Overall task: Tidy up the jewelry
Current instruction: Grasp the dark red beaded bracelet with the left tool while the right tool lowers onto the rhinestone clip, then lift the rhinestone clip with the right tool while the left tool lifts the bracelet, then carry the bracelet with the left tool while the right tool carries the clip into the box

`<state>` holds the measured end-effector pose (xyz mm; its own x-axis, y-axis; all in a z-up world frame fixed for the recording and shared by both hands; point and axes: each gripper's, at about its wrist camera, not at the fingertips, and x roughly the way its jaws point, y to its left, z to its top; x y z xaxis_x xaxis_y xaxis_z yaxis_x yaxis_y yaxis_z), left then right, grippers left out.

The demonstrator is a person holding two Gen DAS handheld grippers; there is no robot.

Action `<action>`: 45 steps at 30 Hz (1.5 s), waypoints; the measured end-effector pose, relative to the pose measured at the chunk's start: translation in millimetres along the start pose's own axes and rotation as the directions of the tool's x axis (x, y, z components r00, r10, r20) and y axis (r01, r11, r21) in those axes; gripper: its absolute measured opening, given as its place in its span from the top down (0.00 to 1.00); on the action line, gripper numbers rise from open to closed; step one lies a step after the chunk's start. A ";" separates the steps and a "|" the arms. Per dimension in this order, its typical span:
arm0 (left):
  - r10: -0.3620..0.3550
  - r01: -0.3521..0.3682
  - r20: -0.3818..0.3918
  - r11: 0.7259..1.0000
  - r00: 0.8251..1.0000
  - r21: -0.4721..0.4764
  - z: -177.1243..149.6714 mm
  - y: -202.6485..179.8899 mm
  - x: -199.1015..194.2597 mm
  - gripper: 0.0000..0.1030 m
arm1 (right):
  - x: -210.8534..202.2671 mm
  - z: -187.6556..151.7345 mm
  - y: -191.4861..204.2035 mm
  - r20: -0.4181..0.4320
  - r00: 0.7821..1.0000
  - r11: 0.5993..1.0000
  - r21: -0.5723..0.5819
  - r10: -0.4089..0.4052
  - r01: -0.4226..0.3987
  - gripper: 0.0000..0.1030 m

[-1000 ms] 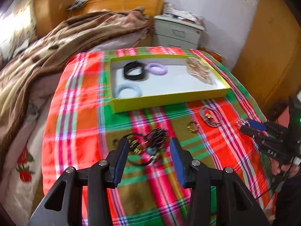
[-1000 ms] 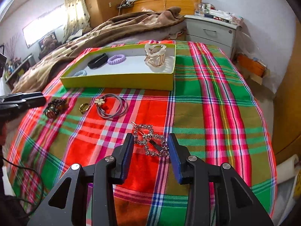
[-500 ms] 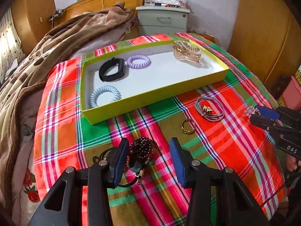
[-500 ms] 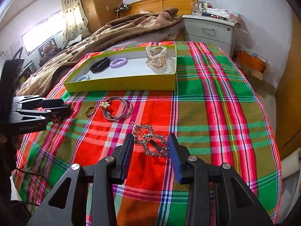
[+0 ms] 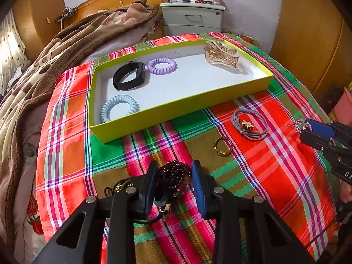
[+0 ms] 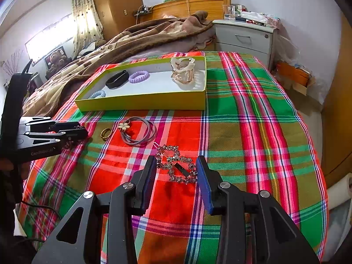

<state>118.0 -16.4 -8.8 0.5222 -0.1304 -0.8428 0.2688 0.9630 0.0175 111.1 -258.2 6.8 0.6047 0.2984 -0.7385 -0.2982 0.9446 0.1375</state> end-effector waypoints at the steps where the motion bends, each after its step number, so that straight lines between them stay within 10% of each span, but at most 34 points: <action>1: -0.003 0.003 0.005 1.000 1.000 -0.008 0.1 1.3 -1.0 0.69 | -0.6 0.2 0.2 0.002 1.000 1.000 -0.001 0.000 0.000 0.63; 27: -0.162 0.194 0.197 0.969 0.967 -0.154 22.6 36.2 -66.4 0.69 | -16.3 23.8 11.5 0.073 0.997 1.000 -0.005 -0.008 0.008 0.63; 45: -0.114 0.153 0.199 0.969 0.973 -0.194 57.8 71.1 -44.5 0.69 | 26.0 104.3 36.7 0.086 0.996 0.999 -0.053 0.017 -0.012 0.63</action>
<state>160.7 44.2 61.1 0.6390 -0.2833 -0.7151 0.1831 0.9590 -0.2163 192.9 -201.4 61.5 0.6609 0.3250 -0.6765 -0.3444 0.9322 0.1114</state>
